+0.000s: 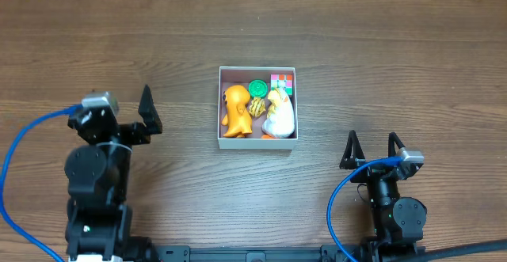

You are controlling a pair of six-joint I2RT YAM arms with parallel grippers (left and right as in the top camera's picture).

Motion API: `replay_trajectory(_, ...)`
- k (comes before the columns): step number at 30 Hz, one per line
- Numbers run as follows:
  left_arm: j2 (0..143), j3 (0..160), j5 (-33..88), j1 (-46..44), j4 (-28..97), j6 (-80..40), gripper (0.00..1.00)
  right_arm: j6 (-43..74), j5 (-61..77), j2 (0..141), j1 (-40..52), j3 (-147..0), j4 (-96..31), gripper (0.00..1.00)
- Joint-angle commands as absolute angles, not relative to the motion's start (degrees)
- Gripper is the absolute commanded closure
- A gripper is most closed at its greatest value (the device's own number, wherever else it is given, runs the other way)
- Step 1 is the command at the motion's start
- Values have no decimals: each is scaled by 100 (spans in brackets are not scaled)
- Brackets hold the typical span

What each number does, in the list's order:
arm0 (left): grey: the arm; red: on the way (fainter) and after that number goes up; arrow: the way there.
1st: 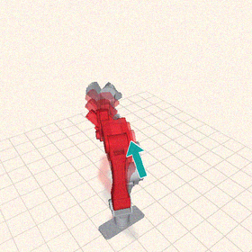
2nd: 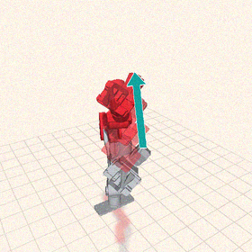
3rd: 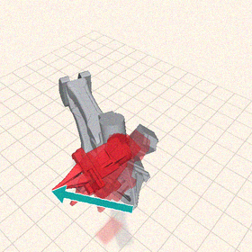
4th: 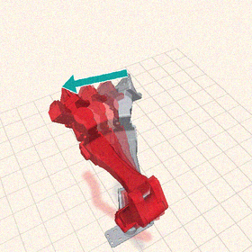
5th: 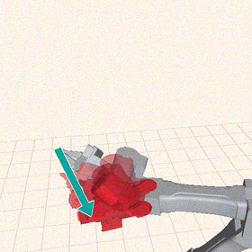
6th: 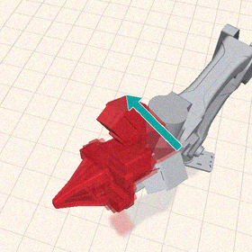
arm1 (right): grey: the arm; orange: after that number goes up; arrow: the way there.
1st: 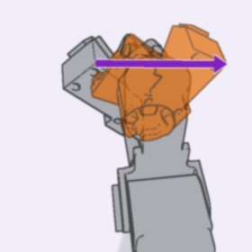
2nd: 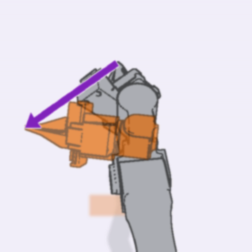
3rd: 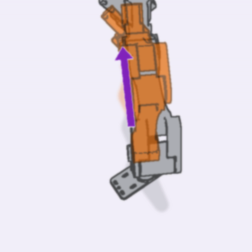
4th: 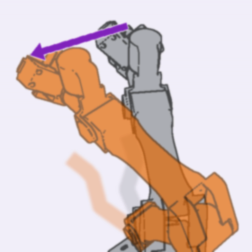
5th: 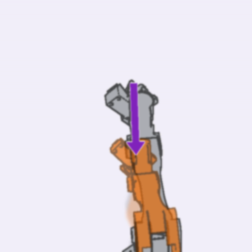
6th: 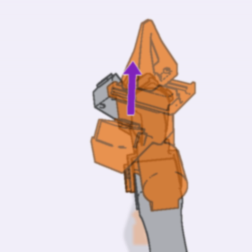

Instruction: Pack container

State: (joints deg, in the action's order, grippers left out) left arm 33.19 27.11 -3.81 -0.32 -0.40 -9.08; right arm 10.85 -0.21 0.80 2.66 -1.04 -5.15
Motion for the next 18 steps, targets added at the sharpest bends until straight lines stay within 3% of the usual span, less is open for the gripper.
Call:
replay_trajectory(1, 2886, 2475, -556, 3, -154, -1035, 0, 1063, 14, 16, 259, -45, -482, 0)
replay_trajectory(18, 1688, 1789, -637, -3, -134, -1382, 0, 1063, 14, 16, 259, -45, -480, 0)
